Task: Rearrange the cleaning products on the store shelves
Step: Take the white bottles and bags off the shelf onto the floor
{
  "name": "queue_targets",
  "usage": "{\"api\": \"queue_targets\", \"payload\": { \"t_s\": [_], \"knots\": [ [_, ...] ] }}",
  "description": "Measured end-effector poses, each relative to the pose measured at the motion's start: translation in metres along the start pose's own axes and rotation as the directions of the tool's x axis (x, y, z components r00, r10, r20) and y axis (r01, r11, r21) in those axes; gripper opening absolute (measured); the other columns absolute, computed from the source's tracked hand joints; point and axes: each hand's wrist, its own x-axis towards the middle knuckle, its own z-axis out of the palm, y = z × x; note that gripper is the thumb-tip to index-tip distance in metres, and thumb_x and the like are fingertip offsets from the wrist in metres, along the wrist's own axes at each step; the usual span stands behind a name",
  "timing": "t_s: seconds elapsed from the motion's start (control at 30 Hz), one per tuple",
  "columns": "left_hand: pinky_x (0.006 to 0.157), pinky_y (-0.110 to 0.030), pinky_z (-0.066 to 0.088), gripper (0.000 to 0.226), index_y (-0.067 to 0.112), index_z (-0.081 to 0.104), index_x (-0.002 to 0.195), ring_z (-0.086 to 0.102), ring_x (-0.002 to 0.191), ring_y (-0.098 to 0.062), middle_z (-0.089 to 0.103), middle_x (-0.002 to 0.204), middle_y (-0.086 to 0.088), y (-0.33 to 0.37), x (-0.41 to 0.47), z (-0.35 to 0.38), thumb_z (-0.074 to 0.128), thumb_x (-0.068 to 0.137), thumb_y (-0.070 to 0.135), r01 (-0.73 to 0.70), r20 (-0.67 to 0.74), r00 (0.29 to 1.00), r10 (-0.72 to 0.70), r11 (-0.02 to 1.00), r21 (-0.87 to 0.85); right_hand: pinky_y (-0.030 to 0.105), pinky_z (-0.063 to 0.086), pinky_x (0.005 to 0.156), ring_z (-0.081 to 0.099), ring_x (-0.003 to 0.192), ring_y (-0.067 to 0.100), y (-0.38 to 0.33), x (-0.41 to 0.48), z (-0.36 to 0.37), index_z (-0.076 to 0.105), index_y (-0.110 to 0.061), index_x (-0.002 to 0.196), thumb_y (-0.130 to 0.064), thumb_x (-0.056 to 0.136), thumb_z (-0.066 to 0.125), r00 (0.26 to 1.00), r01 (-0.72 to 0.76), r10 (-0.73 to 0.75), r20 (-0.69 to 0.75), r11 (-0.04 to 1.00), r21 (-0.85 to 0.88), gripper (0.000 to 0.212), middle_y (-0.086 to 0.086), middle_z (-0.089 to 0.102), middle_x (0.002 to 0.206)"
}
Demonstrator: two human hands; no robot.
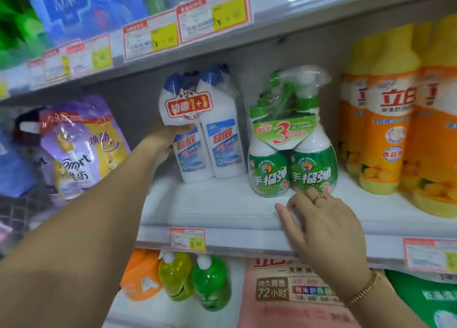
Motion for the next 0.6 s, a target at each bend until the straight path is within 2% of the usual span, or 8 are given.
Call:
{"api": "queue_targets", "payload": {
  "t_s": [0.07, 0.13, 0.27, 0.33, 0.4, 0.47, 0.53, 0.6],
  "knots": [
    [0.082, -0.045, 0.056, 0.043, 0.014, 0.063, 0.110, 0.069, 0.095, -0.025, 0.072, 0.106, -0.005, -0.001, -0.009, -0.014, 0.078, 0.071, 0.004, -0.009, 0.022, 1.000, 0.008, 0.997, 0.071, 0.032, 0.040, 0.057, 0.053, 0.062, 0.021, 0.000, -0.001, -0.002, 0.061, -0.019, 0.075, -0.045, 0.089, 0.046, 1.000, -0.005, 0.005, 0.006, 0.999, 0.043, 0.034, -0.002, 0.054, 0.070],
    [0.082, -0.045, 0.057, 0.054, 0.012, 0.061, 0.113, 0.069, 0.095, -0.025, 0.071, 0.106, -0.006, -0.001, -0.026, -0.024, 0.082, 0.065, 0.001, -0.067, -0.021, 0.997, 0.071, 0.986, 0.154, 0.028, 0.039, 0.058, 0.055, 0.064, 0.019, -0.001, -0.001, -0.005, 0.063, -0.020, 0.082, -0.047, 0.087, 0.047, 0.999, -0.031, 0.030, 0.016, 0.996, 0.081, 0.031, -0.004, 0.058, 0.073],
    [0.067, -0.018, 0.053, 0.071, 0.009, 0.053, 0.118, 0.067, 0.085, -0.002, 0.069, 0.101, 0.001, -0.015, -0.092, -0.019, 0.087, 0.057, -0.002, -0.270, -0.189, 0.927, 0.323, 0.927, 0.260, 0.024, 0.037, 0.061, 0.058, 0.075, 0.014, -0.003, 0.002, -0.017, 0.061, -0.023, 0.104, -0.051, 0.085, 0.044, 0.987, -0.155, 0.135, 0.089, 0.951, 0.270, 0.038, -0.008, 0.061, 0.091],
    [0.071, -0.016, 0.052, 0.077, 0.014, 0.049, 0.124, 0.063, 0.085, 0.005, 0.064, 0.104, 0.004, -0.025, -0.125, -0.015, 0.086, 0.059, -0.003, -0.353, -0.224, 0.883, 0.413, 0.898, 0.264, 0.023, 0.040, 0.069, 0.055, 0.086, 0.007, -0.007, 0.002, -0.021, 0.057, -0.025, 0.113, -0.050, 0.084, 0.046, 0.979, -0.202, 0.166, 0.121, 0.887, 0.416, 0.040, -0.010, 0.058, 0.102],
    [0.078, -0.027, 0.054, 0.073, 0.027, 0.049, 0.119, 0.062, 0.089, 0.004, 0.063, 0.106, 0.013, -0.025, -0.151, -0.019, 0.086, 0.062, 0.001, -0.382, -0.265, 0.853, 0.450, 0.884, 0.271, 0.020, 0.041, 0.076, 0.051, 0.093, 0.002, -0.016, -0.003, -0.029, 0.053, -0.025, 0.119, -0.043, 0.084, 0.052, 0.980, -0.194, 0.150, 0.127, 0.839, 0.508, 0.039, -0.010, 0.055, 0.110],
    [0.078, -0.031, 0.054, 0.066, 0.036, 0.048, 0.106, 0.060, 0.084, 0.008, 0.062, 0.097, 0.024, -0.016, -0.174, -0.025, 0.085, 0.063, 0.001, -0.393, -0.298, 0.831, 0.469, 0.875, 0.281, 0.010, 0.039, 0.078, 0.050, 0.096, -0.003, -0.027, -0.009, -0.036, 0.049, -0.028, 0.122, -0.037, 0.085, 0.055, 0.986, -0.161, 0.115, 0.117, 0.814, 0.558, 0.039, -0.010, 0.052, 0.114],
    [0.071, -0.026, 0.053, 0.062, 0.035, 0.047, 0.099, 0.058, 0.078, 0.010, 0.060, 0.091, 0.033, -0.001, -0.198, -0.028, 0.085, 0.064, 0.002, -0.418, -0.318, 0.798, 0.512, 0.850, 0.319, 0.003, 0.037, 0.081, 0.048, 0.102, -0.006, -0.039, -0.013, -0.044, 0.046, -0.033, 0.123, -0.036, 0.087, 0.055, 0.992, -0.121, 0.071, 0.106, 0.796, 0.593, 0.038, -0.013, 0.049, 0.115],
    [0.064, -0.012, 0.049, 0.062, 0.036, 0.046, 0.097, 0.058, 0.076, 0.013, 0.061, 0.088, 0.029, 0.018, -0.219, -0.030, 0.085, 0.063, 0.001, -0.440, -0.345, 0.769, 0.539, 0.837, 0.326, 0.000, 0.034, 0.082, 0.049, 0.103, -0.006, -0.049, -0.014, -0.054, 0.043, -0.035, 0.123, -0.039, 0.088, 0.052, 0.997, -0.066, 0.027, 0.073, 0.783, 0.618, 0.036, -0.016, 0.047, 0.117]
  ]
}}
